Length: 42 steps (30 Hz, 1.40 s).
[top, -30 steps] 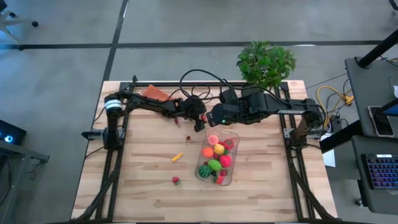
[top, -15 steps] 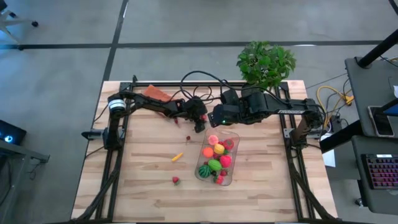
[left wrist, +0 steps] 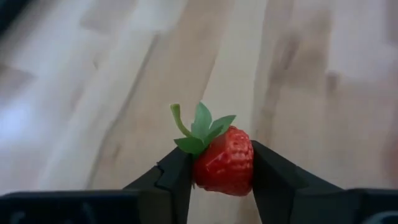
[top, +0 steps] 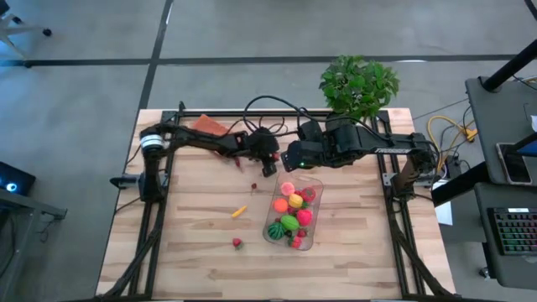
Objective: Pick and placing Produce into tupperware
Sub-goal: Put the strawberry into the transparent bin
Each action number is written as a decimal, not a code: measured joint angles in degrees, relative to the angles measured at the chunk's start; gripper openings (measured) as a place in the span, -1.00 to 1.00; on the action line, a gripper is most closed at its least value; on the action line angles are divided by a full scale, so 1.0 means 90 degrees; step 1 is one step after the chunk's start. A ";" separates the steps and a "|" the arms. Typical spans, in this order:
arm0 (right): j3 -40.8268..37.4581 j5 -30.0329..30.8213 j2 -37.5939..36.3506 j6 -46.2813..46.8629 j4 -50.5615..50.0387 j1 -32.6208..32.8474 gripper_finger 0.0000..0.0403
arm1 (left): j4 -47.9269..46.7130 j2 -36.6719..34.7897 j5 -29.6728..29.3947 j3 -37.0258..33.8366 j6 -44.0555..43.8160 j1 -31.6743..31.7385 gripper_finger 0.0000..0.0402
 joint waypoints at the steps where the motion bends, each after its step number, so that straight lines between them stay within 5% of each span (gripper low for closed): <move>1: 0.0000 0.0000 0.0000 0.0000 -0.0002 0.0000 0.36 | -0.0081 -0.0151 0.0002 -0.0001 0.0004 -0.0019 -0.42; 6: 0.0000 0.0011 0.0000 -0.0034 -0.0002 -0.0001 0.33 | -0.0278 -0.1175 0.0074 -0.0051 0.0072 -0.0190 -0.37; 14: 0.0000 0.0145 0.0000 -0.0134 -0.0002 -0.0002 0.32 | -0.0183 -0.2574 0.1577 -0.0086 0.0233 -0.0775 -0.36; 28: 0.0547 0.0825 -0.0139 0.0574 -0.0002 0.0307 0.39 | -0.0146 -0.1518 0.1034 -0.0102 0.0330 -0.2070 -0.33; 34: 0.0644 0.0847 -0.0206 0.1001 -0.0001 0.0470 0.48 | -0.0129 -0.1396 0.0999 -0.0105 -0.0330 -0.2158 -0.04; 42: 0.0585 0.0827 -0.0209 0.1344 -0.0012 0.0517 0.59 | -0.0428 -0.1669 0.0957 -0.0108 0.0036 -0.2146 0.46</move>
